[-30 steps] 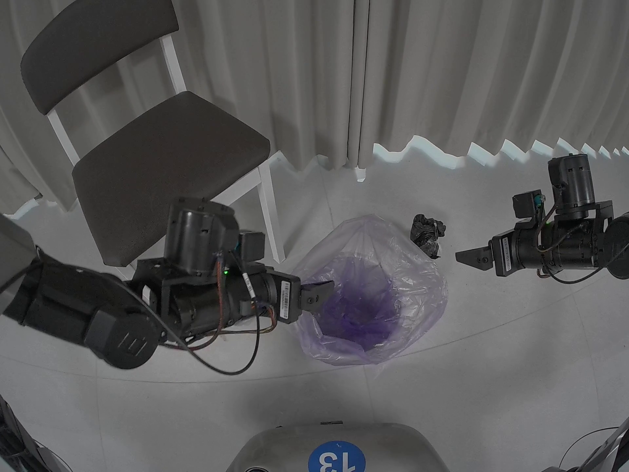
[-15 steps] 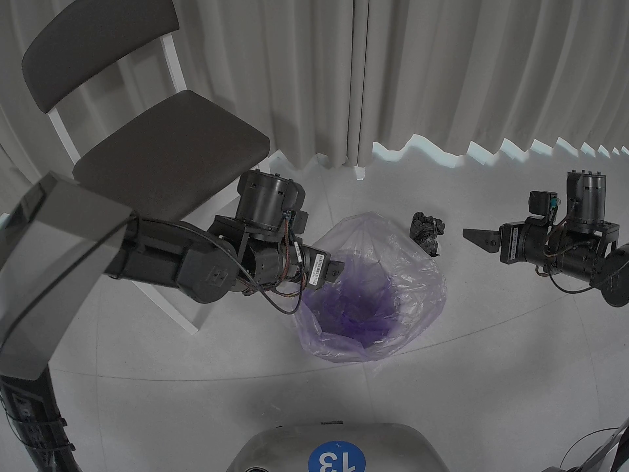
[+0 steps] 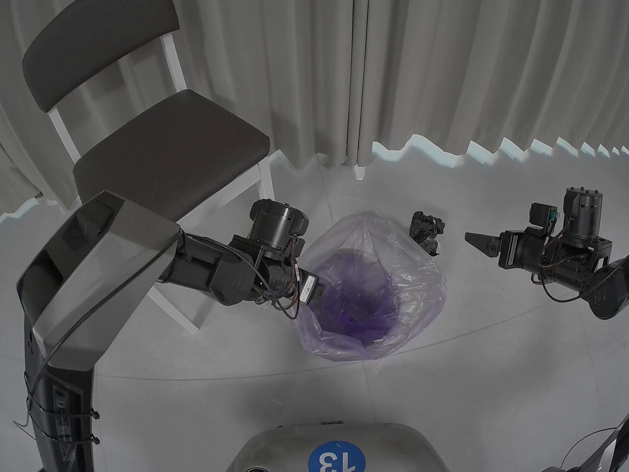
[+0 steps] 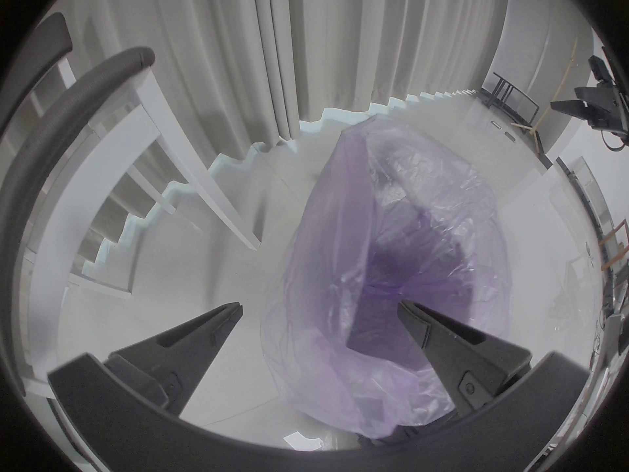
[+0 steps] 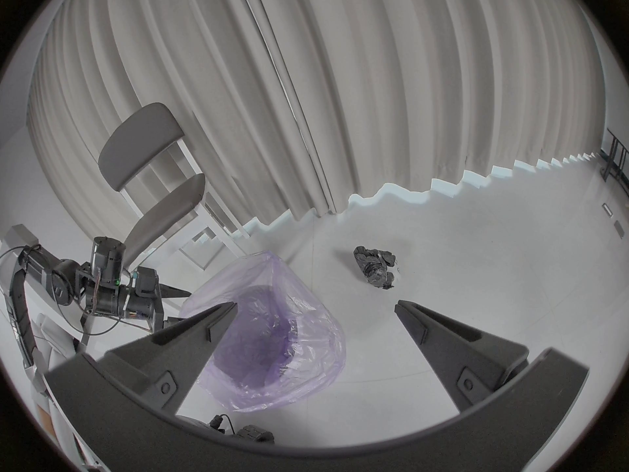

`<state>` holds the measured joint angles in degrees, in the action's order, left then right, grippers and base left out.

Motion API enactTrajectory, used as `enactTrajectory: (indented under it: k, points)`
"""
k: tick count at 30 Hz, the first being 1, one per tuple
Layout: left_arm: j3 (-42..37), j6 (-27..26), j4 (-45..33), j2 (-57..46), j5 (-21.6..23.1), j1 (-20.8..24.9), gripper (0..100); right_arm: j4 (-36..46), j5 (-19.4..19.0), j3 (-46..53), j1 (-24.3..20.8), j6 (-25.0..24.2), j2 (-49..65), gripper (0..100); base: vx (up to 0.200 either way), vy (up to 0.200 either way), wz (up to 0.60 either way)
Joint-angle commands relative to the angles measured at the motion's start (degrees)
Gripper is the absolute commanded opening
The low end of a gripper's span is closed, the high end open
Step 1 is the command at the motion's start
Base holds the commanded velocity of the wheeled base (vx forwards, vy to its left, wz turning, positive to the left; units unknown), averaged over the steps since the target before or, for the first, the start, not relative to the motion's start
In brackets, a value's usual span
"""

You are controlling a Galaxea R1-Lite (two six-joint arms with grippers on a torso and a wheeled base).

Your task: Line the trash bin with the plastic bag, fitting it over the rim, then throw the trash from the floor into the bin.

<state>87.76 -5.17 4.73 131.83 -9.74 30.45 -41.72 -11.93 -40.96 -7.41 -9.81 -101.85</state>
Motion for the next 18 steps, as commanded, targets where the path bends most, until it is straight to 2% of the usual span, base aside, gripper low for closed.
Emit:
enactTrajectory:
  k: [1,9,18]
  points:
    - [6.28,0.07,-0.34,3.96,-0.10,-3.12,100,-0.12,-0.02,-0.17,0.73,0.23,-2.39,100,0.000,0.000,0.00]
    - [9.62,0.07,-5.08,3.87,0.25,-6.11,100,-0.56,-0.11,-0.70,0.91,1.46,-5.46,100,0.000,0.000,0.00]
    - [12.87,0.51,-5.26,7.65,0.51,-8.22,100,-0.73,-0.81,-0.79,0.03,1.82,-8.54,100,0.000,0.000,0.00]
